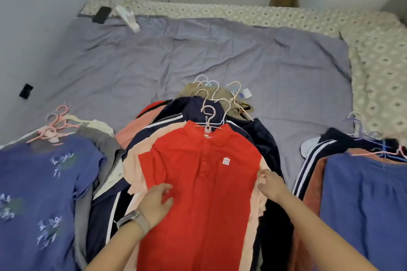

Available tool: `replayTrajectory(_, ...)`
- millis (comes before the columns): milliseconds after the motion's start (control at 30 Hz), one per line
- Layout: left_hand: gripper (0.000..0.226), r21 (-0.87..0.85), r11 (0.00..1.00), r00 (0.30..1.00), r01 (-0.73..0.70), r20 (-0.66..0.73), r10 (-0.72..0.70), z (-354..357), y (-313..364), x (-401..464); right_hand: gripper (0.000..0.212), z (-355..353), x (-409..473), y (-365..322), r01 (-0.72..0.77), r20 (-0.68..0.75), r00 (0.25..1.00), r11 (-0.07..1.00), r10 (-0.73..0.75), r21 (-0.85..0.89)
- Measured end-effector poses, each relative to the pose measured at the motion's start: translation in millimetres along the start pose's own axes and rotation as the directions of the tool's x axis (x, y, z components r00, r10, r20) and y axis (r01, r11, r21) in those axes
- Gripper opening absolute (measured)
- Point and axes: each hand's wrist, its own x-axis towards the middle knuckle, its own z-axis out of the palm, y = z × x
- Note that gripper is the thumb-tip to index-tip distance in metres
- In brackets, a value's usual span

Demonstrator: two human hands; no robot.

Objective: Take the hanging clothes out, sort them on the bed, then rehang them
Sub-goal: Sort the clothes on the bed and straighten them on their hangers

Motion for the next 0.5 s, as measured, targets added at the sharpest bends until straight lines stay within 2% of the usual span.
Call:
replayTrajectory(167, 0.032, -0.045, 0.989, 0.988, 0.141, -0.058, -0.144, -9, -15, 2, 0.064, -7, 63, -29, 0.032, -0.025, 0.999, 0.999, -0.032, -0.003)
replayTrajectory(267, 0.034, -0.056, 0.983, 0.982, 0.175, -0.066, -0.179, -6, -16, 5, 0.073, -13, 93, -42, 0.076, -0.108, 0.991, 0.997, -0.074, 0.014)
replayTrajectory(367, 0.035, -0.073, 0.978, 0.976, 0.194, -0.084, -0.200, 2, -16, 7, 0.083, -14, 115, -53, 0.096, -0.089, 0.991, 0.995, -0.098, -0.024)
replayTrajectory(500, 0.035, -0.060, 0.977, 0.975, 0.204, -0.076, -0.208, 9, -17, 7, 0.073, -9, 122, -67, 0.056, -0.093, 0.994, 0.998, -0.058, -0.024)
